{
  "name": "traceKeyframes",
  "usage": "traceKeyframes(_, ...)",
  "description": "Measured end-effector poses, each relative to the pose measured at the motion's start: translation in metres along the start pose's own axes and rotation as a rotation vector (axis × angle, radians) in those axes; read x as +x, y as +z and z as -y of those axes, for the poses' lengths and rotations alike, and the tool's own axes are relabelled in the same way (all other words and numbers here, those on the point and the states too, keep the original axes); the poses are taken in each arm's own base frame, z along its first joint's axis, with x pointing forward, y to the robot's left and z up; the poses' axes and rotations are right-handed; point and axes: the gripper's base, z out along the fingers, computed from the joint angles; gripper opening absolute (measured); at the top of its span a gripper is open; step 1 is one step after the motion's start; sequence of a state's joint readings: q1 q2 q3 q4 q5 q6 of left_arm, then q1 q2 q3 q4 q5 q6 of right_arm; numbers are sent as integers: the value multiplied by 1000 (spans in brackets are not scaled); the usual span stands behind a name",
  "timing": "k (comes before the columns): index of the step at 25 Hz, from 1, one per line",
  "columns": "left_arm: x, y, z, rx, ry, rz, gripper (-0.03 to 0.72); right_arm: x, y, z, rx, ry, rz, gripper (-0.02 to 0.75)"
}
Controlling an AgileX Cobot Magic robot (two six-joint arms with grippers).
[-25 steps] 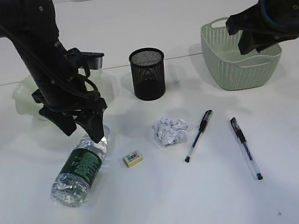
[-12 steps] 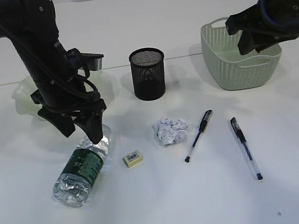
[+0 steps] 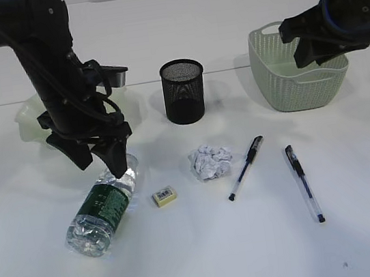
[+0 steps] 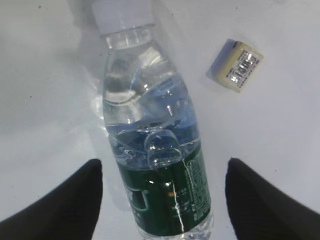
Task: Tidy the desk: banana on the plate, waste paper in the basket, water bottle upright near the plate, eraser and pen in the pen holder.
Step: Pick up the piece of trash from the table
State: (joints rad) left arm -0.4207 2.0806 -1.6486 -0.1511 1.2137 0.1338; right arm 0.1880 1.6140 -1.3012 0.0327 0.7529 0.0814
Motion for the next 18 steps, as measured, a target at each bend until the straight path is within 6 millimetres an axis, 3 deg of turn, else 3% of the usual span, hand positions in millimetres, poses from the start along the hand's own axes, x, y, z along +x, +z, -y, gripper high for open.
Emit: traceKeyframes(18, 0, 0, 0, -4, -2, 0, 543, 0, 0, 0, 0, 0, 0, 230)
